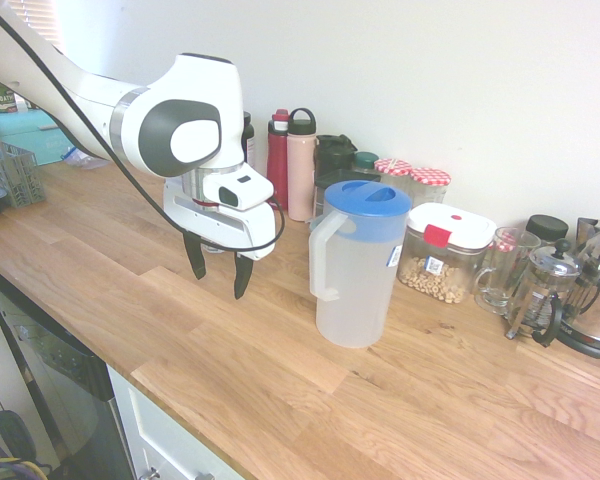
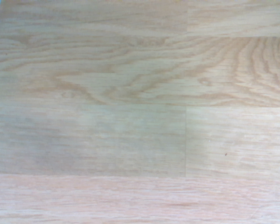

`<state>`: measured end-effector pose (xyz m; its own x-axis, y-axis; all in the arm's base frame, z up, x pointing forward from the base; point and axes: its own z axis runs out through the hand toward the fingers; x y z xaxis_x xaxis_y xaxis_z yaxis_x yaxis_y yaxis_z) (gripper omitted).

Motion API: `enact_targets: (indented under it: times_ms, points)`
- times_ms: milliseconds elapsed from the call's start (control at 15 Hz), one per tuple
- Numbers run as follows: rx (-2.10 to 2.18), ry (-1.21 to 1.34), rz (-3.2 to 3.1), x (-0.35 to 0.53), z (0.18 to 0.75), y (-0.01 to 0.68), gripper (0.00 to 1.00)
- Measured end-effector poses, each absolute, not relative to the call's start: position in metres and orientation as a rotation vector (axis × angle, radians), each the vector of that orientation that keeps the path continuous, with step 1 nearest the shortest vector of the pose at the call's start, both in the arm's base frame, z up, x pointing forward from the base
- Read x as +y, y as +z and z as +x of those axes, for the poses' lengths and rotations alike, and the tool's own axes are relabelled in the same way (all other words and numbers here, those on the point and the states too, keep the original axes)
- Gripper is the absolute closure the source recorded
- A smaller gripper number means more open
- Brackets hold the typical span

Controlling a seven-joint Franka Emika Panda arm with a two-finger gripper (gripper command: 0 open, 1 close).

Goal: Pour me some water

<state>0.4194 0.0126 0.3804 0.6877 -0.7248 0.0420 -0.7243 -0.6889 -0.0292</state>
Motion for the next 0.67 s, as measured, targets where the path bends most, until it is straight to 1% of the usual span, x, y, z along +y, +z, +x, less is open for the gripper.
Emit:
enact_targets:
  times_ms: [200,333,467,667]
  points:
    - [1.235,-0.096,-2.868,0.013,0.420,0.382,0.00]
    - [1.232,-0.134,-2.858,0.012,0.421,0.395,0.00]
    - [1.234,-0.180,-2.842,0.011,0.421,0.428,0.00]
    - [1.254,-0.249,-2.814,0.002,0.414,0.495,0.00]
